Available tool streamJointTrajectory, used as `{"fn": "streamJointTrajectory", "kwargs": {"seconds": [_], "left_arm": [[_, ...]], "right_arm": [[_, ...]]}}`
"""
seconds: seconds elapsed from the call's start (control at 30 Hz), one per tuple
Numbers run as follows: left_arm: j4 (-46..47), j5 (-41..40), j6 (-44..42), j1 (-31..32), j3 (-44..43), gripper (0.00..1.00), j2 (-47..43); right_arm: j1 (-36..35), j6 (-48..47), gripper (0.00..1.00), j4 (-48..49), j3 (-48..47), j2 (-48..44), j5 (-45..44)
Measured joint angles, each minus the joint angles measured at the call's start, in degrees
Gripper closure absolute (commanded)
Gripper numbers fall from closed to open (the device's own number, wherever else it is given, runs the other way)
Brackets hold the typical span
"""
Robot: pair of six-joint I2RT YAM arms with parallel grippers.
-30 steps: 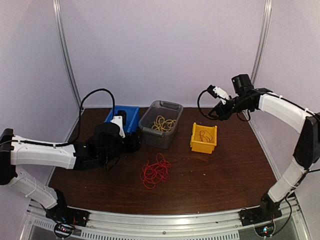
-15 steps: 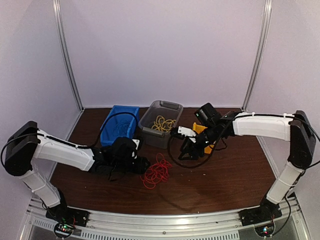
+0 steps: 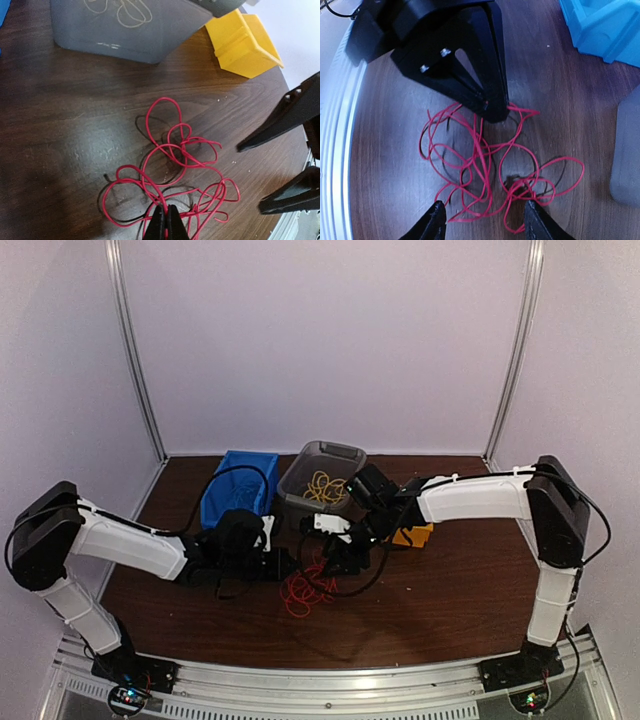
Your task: Untangle the cables
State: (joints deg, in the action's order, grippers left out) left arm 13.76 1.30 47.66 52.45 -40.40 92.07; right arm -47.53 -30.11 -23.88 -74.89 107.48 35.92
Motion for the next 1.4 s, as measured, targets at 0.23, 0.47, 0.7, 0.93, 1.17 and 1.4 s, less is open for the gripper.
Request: {"fn": "streamJointTrajectory", "kwargs": {"seconds": [0.23, 0.47, 0.7, 0.93, 1.17, 1.4], "left_arm": [[3.1, 0.0, 1.6, 0.0, 2.7, 1.0, -4.7], [4.2, -0.2, 2.4, 0.0, 4.4, 1.0, -5.7], [-0.2, -5.2, 2.4, 0.0, 7.5, 1.0, -12.7], [5.6, -8.6, 2.2, 1.2, 3.0, 1.0, -27.3], [-5.0, -8.7, 0.4, 0.4, 1.1, 1.0, -34.9], [-29.5, -24.1, -6.3, -9.0, -0.9, 1.0, -41.2]], "right_arm": [[-1.8, 0.1, 0.67, 1.8, -4.7, 6.4, 0.3], [-1.5, 1.0, 1.0, 1.6, -5.4, 6.4, 0.9], [8.1, 3.7, 1.0, -2.1, -5.7, -10.9, 3.9], [19.3, 4.6, 1.0, -8.1, -7.2, -24.8, 12.3], [27.1, 5.0, 0.8, -10.2, -5.7, -29.6, 18.3], [42.0, -3.0, 0.51, -15.0, -2.3, -35.2, 14.5]]}}
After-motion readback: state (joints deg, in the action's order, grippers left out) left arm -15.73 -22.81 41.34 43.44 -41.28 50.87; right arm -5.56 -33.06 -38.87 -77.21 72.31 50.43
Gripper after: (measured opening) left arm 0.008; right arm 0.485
